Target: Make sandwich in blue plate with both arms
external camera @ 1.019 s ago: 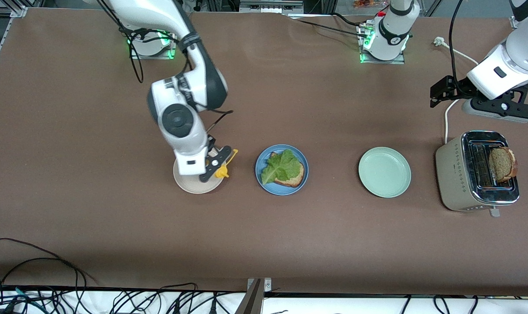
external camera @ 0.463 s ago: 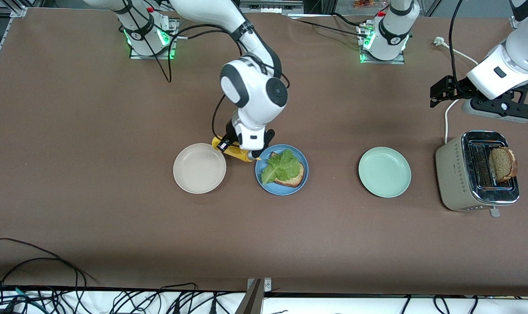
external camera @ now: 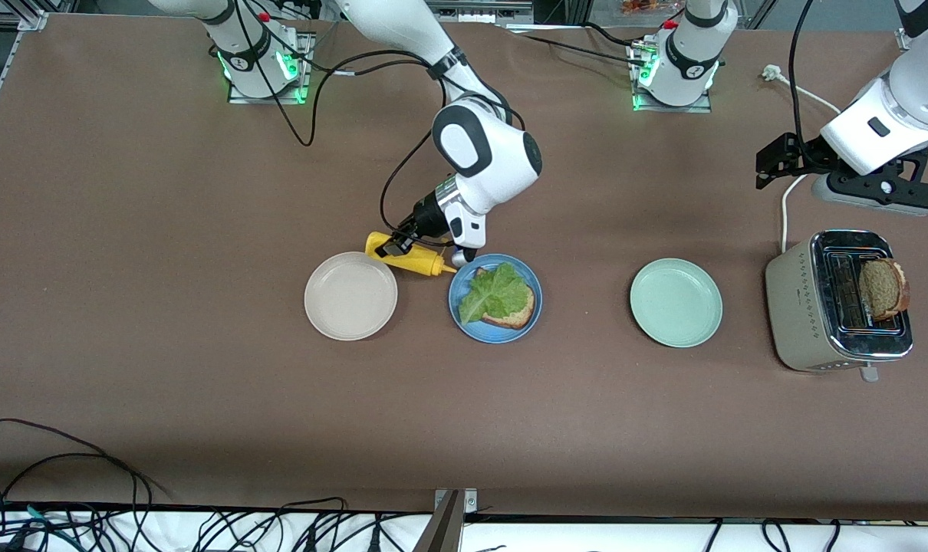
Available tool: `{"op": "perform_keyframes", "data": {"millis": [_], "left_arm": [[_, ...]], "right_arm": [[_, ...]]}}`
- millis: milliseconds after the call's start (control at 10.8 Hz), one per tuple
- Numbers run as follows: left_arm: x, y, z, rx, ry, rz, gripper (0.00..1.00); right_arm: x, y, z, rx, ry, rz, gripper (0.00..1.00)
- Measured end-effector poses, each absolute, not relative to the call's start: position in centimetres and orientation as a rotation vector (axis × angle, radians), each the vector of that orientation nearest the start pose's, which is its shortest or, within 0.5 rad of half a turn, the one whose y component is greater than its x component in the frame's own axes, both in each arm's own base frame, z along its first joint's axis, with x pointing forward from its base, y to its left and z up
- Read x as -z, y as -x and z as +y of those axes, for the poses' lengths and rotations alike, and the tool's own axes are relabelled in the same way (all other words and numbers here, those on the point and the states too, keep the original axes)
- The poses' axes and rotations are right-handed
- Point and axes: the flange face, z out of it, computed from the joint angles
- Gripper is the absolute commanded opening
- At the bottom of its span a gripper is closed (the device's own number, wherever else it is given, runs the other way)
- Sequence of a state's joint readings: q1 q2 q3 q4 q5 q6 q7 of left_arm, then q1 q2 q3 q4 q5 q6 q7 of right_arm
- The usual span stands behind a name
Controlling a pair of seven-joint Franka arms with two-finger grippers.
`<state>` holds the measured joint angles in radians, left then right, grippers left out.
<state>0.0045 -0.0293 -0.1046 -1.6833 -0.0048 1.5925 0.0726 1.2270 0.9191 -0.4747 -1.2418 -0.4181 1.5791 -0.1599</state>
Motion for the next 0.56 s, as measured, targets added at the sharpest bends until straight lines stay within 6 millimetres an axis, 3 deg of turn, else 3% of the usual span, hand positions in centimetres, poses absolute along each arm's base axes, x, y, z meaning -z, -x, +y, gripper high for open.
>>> {"op": "perform_keyframes", "data": {"millis": [185,556], "left_arm": [[-58.9,-54.1,-5.6,-0.097,3.129,0.270,1.00],[-58.9,-54.1,-5.6,-0.097,3.129,0.270,1.00]], "right_arm": [[-22.6,-47.4,50.9,0.258,-1.816,1.150,0.00],[-21.2,-47.6,50.4,0.264,-1.756,1.135,0.00]]}}
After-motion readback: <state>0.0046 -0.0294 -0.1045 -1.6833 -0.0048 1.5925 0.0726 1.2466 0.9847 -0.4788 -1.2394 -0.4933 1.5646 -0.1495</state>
